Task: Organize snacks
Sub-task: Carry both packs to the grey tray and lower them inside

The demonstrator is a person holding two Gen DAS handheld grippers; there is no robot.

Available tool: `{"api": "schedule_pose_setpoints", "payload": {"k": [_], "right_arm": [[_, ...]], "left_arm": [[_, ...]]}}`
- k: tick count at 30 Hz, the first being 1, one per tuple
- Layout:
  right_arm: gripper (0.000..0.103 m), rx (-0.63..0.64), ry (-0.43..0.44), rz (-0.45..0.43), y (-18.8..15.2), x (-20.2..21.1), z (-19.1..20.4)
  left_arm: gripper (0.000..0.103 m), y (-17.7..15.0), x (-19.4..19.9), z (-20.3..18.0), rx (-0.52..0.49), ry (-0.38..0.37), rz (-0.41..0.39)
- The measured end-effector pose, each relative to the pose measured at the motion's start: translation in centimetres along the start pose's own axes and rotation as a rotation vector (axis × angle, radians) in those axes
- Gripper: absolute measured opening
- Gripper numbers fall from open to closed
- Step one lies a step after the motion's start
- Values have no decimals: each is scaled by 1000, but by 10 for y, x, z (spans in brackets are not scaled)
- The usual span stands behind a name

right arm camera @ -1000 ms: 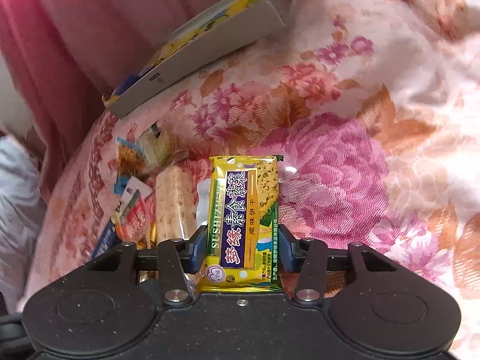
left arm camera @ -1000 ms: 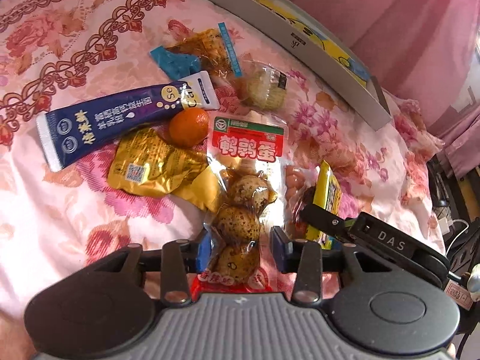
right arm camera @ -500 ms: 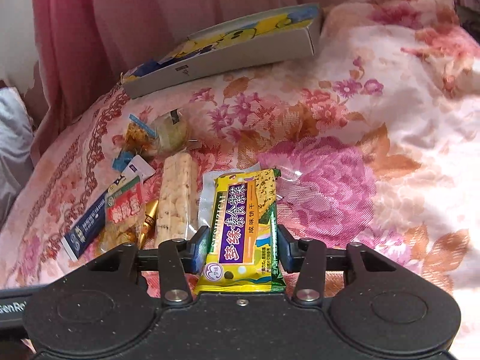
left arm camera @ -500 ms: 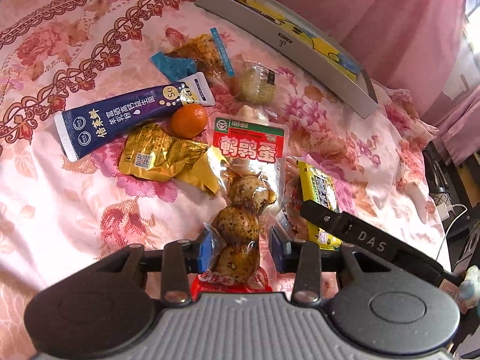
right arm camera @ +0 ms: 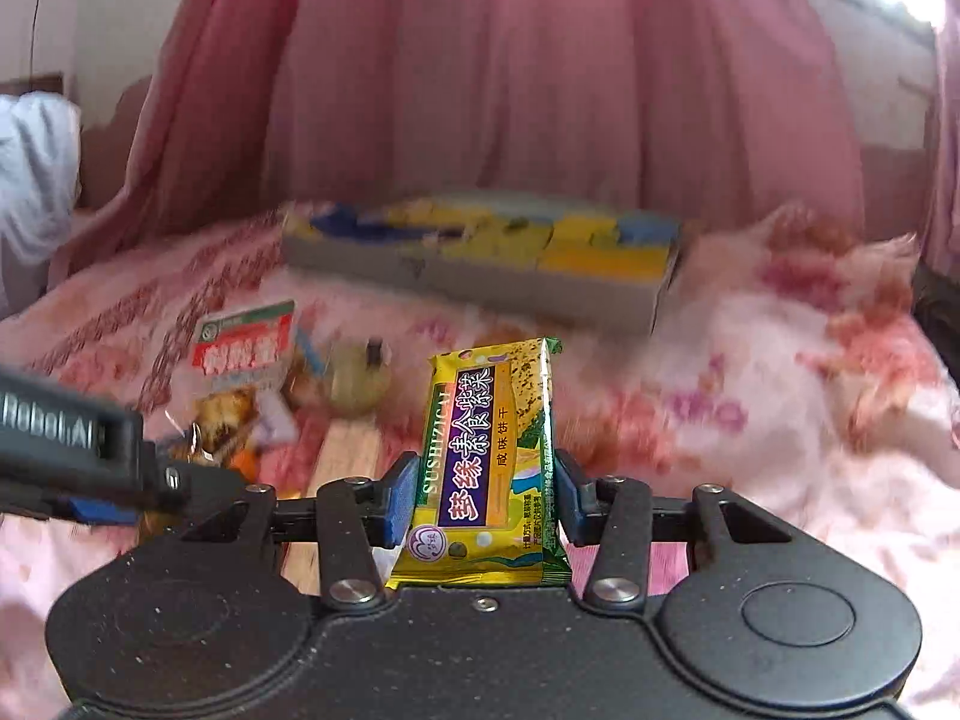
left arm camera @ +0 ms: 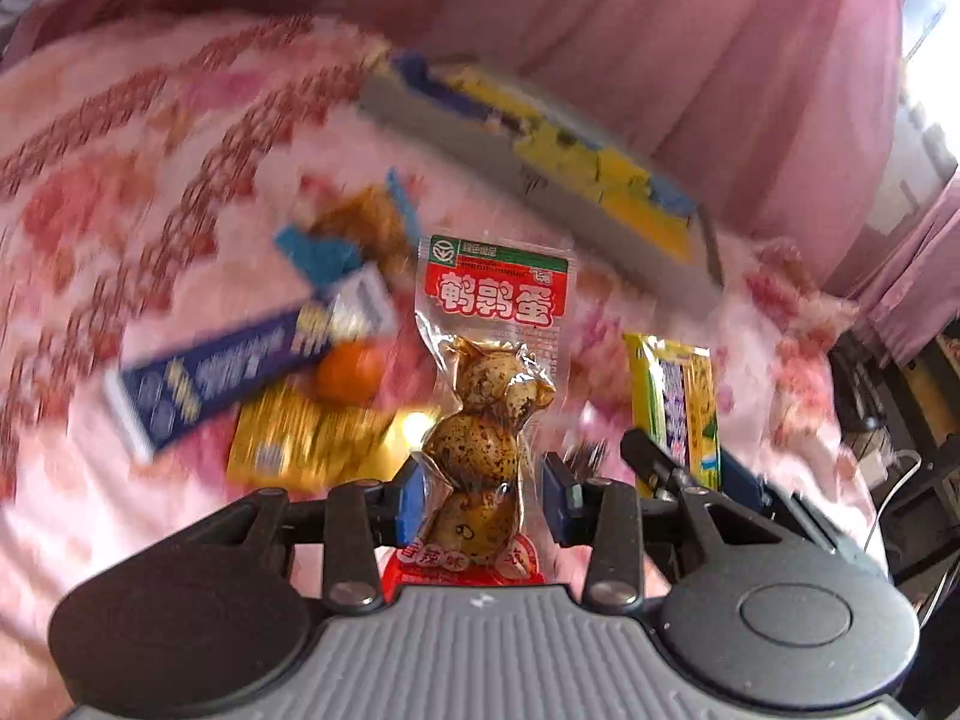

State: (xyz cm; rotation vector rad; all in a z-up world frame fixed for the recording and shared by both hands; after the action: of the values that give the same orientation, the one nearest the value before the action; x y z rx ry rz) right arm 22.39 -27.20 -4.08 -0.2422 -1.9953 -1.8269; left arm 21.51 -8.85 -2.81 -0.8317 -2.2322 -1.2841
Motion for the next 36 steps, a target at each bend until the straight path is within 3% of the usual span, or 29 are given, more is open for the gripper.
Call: {"api": "schedule_pose_setpoints", "payload": {"k": [9,14,20,26,31,36], "right_arm": [[48,-78,-126,-269,30,-24,-28],[48,-114,-155,-339,53,-39,-48],[48,-45,-156,-438,78,-64,-59],[48,-106,-155,-430,90,-112,-66],[48,-146,-142,-373,90,-146,-70],[48,-125,-106,-312,88,-167,-65]], "left_arm": [[43,76,-24,-38,-52,-9,-114],[43,117,-45,-52,-43,-72,-136],[43,163,-78,-74,-98,-102,-199],[43,182,-134,-93,-77,-83,-237],[43,183,-178,-92,-52,-47,-205],[43,179,-197,-84,-34,-17,-175]]}}
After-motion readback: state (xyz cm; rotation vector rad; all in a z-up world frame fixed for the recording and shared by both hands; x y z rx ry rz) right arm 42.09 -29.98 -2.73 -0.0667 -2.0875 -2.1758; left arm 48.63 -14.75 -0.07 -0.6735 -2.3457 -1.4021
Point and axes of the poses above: each gripper's, at about its wrist camera, not at the fingertips, and x roughly against the way its jaws point, z to its left, y to its top, the point moved 4 cm from there along -x, roughly the way its jaws point, and after that the axes turned 4 degrees about -z, right-handed, at the moved point
